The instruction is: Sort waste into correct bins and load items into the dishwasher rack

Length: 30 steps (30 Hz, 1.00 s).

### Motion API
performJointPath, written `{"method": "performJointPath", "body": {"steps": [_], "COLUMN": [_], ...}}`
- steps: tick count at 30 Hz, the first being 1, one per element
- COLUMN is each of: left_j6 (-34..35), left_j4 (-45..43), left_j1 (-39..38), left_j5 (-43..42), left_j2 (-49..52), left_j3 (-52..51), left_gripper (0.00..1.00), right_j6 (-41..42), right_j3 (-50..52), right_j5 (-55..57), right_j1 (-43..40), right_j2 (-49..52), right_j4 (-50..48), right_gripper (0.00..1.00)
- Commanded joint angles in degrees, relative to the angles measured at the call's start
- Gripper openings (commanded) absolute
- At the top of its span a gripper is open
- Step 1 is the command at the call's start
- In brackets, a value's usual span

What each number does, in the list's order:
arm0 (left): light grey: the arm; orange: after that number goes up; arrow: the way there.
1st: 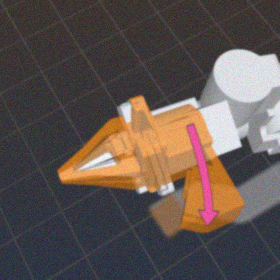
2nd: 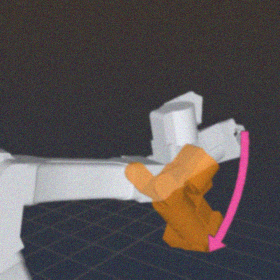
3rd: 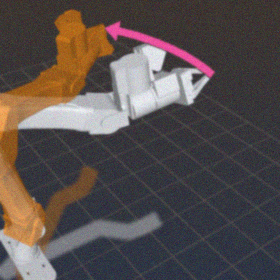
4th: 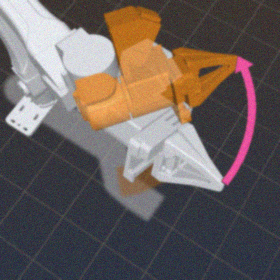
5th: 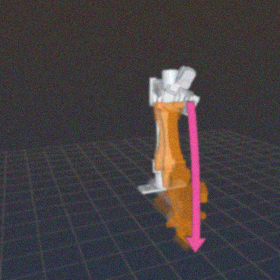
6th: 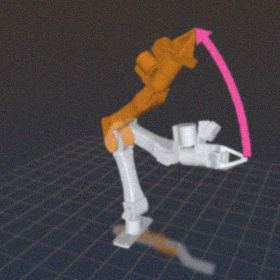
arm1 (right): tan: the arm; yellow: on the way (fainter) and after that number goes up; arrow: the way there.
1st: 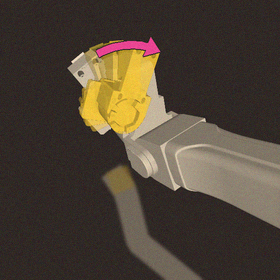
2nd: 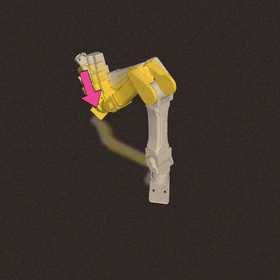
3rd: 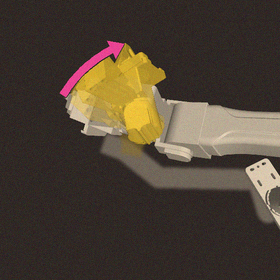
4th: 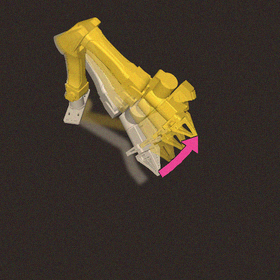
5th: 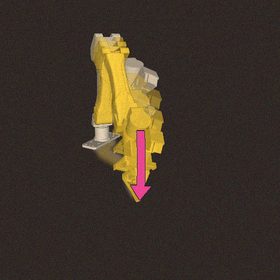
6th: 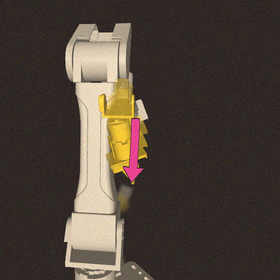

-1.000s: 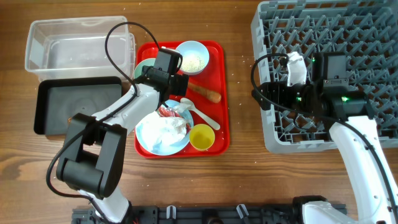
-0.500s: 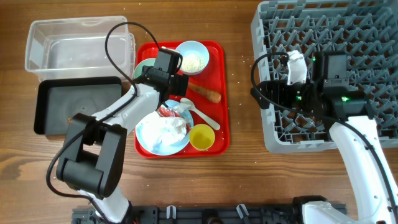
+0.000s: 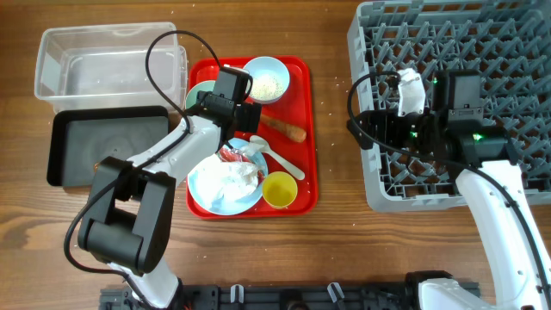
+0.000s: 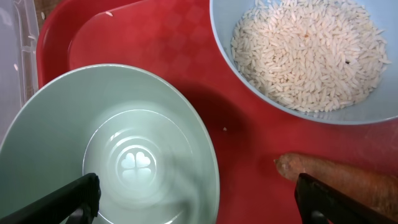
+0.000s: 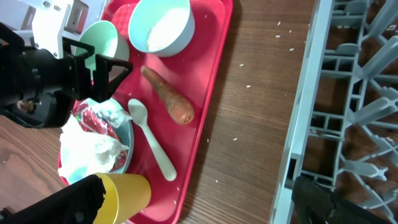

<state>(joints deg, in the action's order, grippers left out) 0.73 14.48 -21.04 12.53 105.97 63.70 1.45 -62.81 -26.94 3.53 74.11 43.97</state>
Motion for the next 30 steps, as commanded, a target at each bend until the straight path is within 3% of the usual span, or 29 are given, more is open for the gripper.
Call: {"method": "performJointPath", "body": {"steps": [1,10,14,23,30], "left_j6": [0.1,-0.5,-0.5,1.4,1.5], "left_j4": [-0.3,-0.4,0.5,10.1,9.4], "left_j1": [0.3,0.2,-1.0,-12.0,-12.2], "left_j5": [-2.5,-2.8,1.7,1.5,-7.5], "left_j2": [0.7,0.7,0.2,-14.1,-17.7], "left_j3": [0.0,0.0,0.0,0.0,0.0], "left_gripper": [1.0,1.0,1.0,1.0,1.0], "right_j6": [0.2,0.2,0.2,0.3,0.7], "right_j3": [-1.4,-1.4,-1.4,-1.4,-1.4], "right_j5": [0.2,0.2,0.2,0.2,0.0], "right_j1": [-0.2,-0.2,-0.2,-0.2,-0.2], "right_j2": [0.6,0.6,0.6,0.6,0.6], "right_j4": [-0.6,-2.6,-3.7,-4.7,-4.7], "right_gripper": [1.0,1.0,1.0,1.0,1.0]}}
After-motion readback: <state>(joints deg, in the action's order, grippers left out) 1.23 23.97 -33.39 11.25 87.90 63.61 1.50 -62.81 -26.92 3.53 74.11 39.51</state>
